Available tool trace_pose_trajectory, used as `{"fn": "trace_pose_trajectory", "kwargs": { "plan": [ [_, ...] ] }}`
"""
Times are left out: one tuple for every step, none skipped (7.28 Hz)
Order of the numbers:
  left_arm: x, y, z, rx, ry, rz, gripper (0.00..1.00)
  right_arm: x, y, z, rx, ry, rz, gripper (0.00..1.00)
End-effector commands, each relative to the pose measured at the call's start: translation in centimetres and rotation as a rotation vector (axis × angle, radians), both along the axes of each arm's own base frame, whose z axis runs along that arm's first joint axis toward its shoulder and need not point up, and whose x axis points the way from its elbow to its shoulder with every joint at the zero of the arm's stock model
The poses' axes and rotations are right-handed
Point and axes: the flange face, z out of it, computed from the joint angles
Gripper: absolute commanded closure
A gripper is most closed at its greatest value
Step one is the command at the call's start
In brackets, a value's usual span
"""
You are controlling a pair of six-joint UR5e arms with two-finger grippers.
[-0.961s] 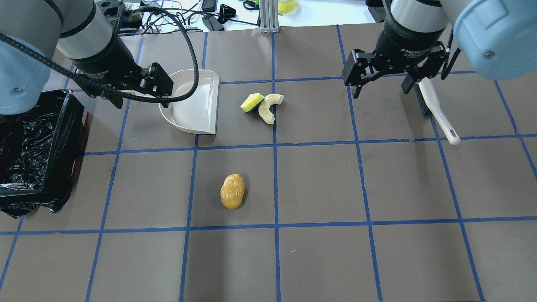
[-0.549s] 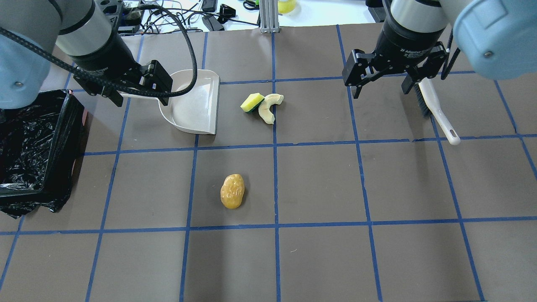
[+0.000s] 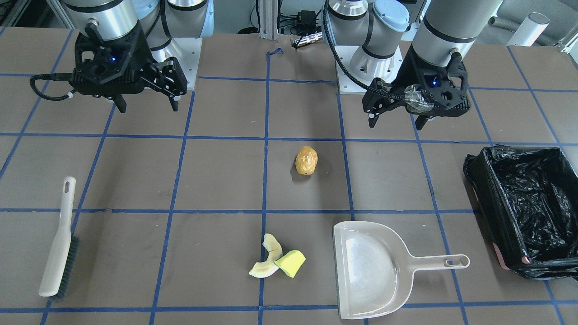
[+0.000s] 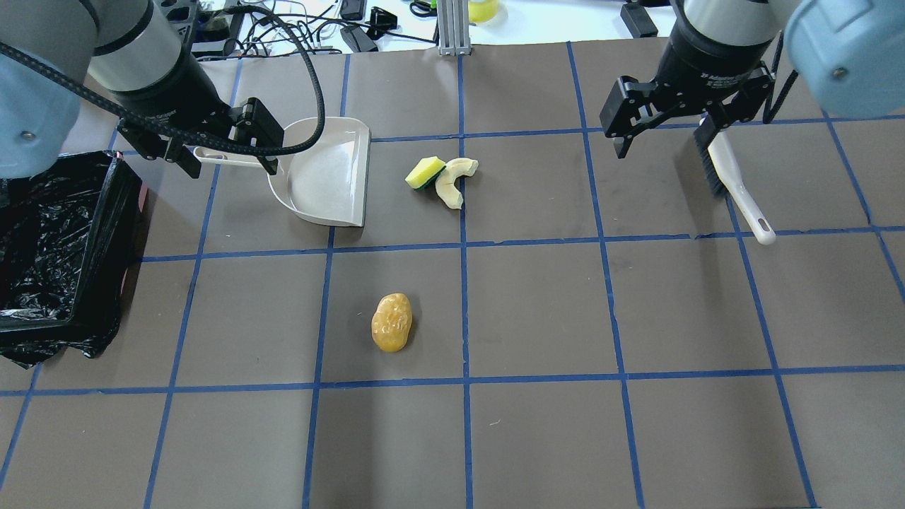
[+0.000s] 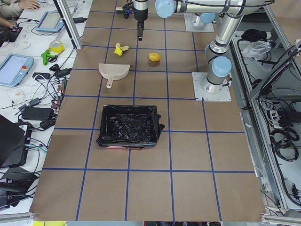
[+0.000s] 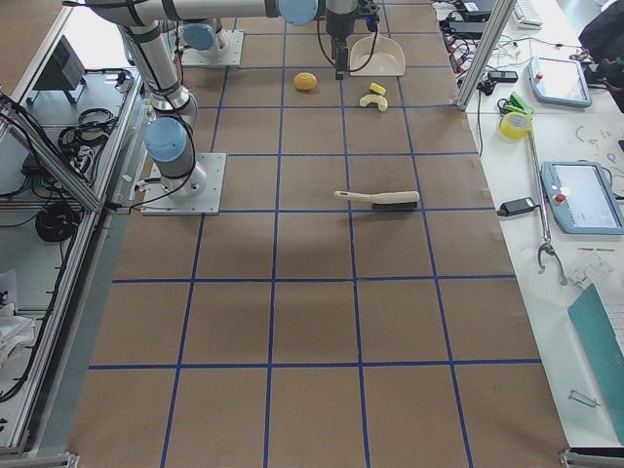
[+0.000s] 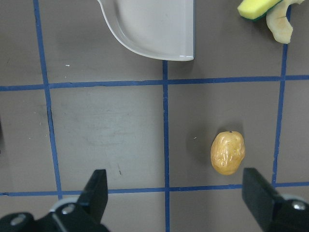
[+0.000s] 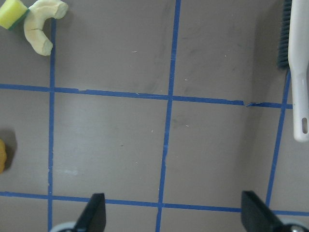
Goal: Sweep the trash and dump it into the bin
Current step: 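Lower the left gripper onto the dustpan handle while the right gripper moves toward the brush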
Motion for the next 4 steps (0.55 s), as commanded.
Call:
{"fn": "trace_pose_trajectory", "kwargs": {
  "plan": [
    [1.3,-0.9,0.2,-0.059,-0.01,0.224,0.0,-6.1,-3.3,-4.0,0.057,-0.003,0.059,0.01],
    [2.2,-1.2,-0.5,-0.056,-0.075,0.361,0.0,-8.7,-5.3,-6.6,0.043,0.003,0.061,0.01],
    [2.3,-1.3,-0.7,-0.065,-0.068,0.526,0.0,-10.7,-6.7,-9.6,0.054,0.013,0.083,0.01],
    [2.4,-1.3,-0.9,-0.071,-0.065,0.674,0.0,-13.4,-8.2,-12.6,0.055,0.072,0.118,0.03]
  ]
}}
